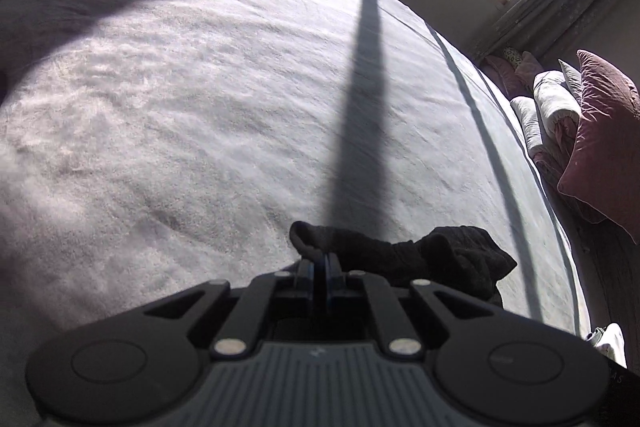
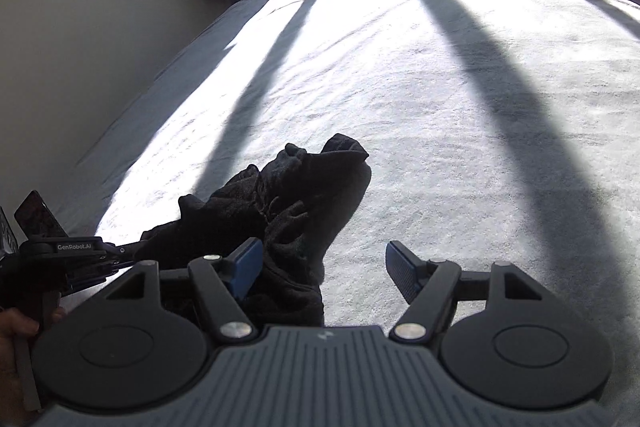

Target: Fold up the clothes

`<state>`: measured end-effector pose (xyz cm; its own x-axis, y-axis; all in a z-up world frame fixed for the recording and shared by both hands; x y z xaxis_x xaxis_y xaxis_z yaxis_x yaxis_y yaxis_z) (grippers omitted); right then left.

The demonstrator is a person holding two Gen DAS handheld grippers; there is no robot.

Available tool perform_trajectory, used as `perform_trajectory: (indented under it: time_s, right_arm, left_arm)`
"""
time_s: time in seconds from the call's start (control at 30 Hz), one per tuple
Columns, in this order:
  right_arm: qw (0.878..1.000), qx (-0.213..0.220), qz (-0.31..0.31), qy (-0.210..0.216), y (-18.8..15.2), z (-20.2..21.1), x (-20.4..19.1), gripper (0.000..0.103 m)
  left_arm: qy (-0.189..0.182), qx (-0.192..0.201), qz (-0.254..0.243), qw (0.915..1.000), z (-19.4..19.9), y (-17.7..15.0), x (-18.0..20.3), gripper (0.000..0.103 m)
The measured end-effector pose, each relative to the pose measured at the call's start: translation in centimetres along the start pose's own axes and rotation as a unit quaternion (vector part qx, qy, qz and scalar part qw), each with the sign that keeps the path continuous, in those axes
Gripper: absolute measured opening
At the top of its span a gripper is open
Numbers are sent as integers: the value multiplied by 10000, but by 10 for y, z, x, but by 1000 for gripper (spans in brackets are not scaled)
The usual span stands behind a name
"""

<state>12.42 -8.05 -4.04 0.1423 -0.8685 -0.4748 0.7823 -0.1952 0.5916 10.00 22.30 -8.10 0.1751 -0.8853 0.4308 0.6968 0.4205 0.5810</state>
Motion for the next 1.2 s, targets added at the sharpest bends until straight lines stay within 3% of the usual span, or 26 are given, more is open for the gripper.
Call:
perform_trajectory:
  time_s: [0.17, 0.23, 0.27, 0.3, 0.33, 0.37, 0.4, 0.43, 0.5, 0.73, 0.83, 0.9, 0.97, 1.2]
  right_arm:
    - [9995, -78, -118, -277, 16, -41, -1, 72]
    - [9994, -180, -174, -235, 16, -54, -5, 72]
    - [9993, -225, -171, -240, 14, -61, -9, 69]
    - [9993, -231, -123, -280, 12, -66, -14, 66]
    - [9993, -238, -37, -297, 10, -70, -18, 58]
    - [9992, -274, 83, -280, 8, -72, -24, 44]
    - [9990, -310, 204, -264, 6, -75, -29, 33]
    - [9987, -320, 287, -274, 5, -77, -32, 14]
    - [9985, -222, 290, -413, 11, -72, -27, 12]
    - [9954, 118, 301, -899, 31, -55, -9, 9]
    - [9930, 264, 305, -1107, 39, -47, -1, 9]
    - [9912, 383, 240, -1240, 49, -37, 9, 9]
    - [9893, 497, 135, -1366, 58, -25, 23, 9]
    - [9824, 715, -66, -1724, 76, 9, 63, 9]
  left_arm:
    - [289, 151, -44, 9995, 1, 7, -10, 4]
    - [71, 110, 70, 9999, -2, 8, -12, 7]
    - [-105, 91, 133, 9998, -2, 9, -11, 19]
    - [-270, 84, 166, 9995, -2, 9, -9, 39]
    - [-424, 82, 174, 9989, -2, 9, -7, 50]
    - [-546, 93, 119, 9984, 0, 10, -3, 67]
    - [-657, 103, 35, 9978, 0, 10, 2, 73]
    - [-782, 83, -93, 9969, 1, 9, 9, 76]
    - [-985, -52, -417, 9943, -3, 3, 26, 81]
    - [-642, -176, -1282, 9895, -17, -10, 58, 77]
    - [-617, -169, -1359, 9887, -20, -12, 63, 58]
    - [-611, -190, -1388, 9883, -23, -13, 67, 35]
    - [-571, -143, -1359, 9890, -25, -12, 70, 19]
    - [-337, 300, -1018, 9938, -15, 0, 67, 11]
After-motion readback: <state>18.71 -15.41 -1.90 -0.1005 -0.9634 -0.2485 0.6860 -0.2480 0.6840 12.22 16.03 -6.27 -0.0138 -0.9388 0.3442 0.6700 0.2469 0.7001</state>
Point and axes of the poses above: each gripper's, at about its wrist camera, not at the fingertips, and z roughly against the way its jaws point, x to its right, y to its top, the point moved 6 cm from there along -z, roughly the way its jaws point, and after that the axes turned 7 degrees about -z, right-handed, at the moved point
